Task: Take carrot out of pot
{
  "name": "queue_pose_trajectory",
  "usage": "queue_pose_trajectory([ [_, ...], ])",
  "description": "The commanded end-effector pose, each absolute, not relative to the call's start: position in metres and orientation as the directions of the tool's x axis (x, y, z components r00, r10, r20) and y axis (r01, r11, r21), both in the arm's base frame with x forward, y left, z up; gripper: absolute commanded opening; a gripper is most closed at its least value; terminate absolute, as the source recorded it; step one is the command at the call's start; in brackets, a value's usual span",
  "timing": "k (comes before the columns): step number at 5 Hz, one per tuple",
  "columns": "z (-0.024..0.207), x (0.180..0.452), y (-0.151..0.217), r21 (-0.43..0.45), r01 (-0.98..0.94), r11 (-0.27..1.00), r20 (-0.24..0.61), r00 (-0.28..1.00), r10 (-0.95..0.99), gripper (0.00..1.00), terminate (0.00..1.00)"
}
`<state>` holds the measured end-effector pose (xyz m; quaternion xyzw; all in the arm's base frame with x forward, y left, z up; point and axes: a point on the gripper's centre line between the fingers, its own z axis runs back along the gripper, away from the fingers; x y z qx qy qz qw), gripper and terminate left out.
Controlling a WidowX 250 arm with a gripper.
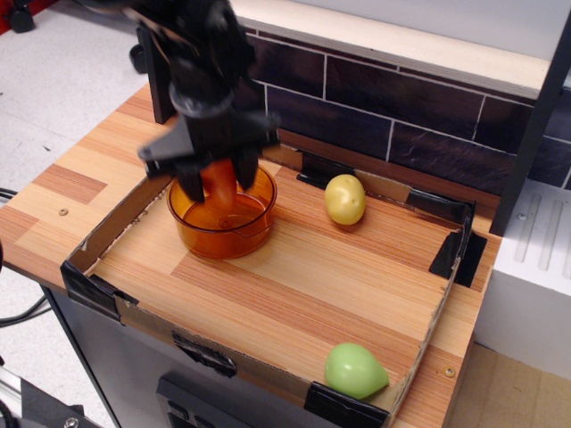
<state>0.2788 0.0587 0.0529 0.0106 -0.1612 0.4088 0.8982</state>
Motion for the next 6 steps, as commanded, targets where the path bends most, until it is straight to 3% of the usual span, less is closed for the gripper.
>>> queue_pose_trajectory([
  [1,0.107,0.274,0.041,-0.200,-0.730,0.653,0.376,0.559,0.739,0.00,0.00],
  [2,0.093,0.281,0.005,-0.141,-0.638,0.757,0.261,0.714,0.650,0.00,0.00],
  [4,0.077,0.300,-0.043,-0.159,-0.527,0.835,0.188,0.814,0.550,0.00,0.00],
  [6,0.056,0.317,-0.080,-0.144,-0.469,0.871,0.176,0.854,0.489,0.00,0.00],
])
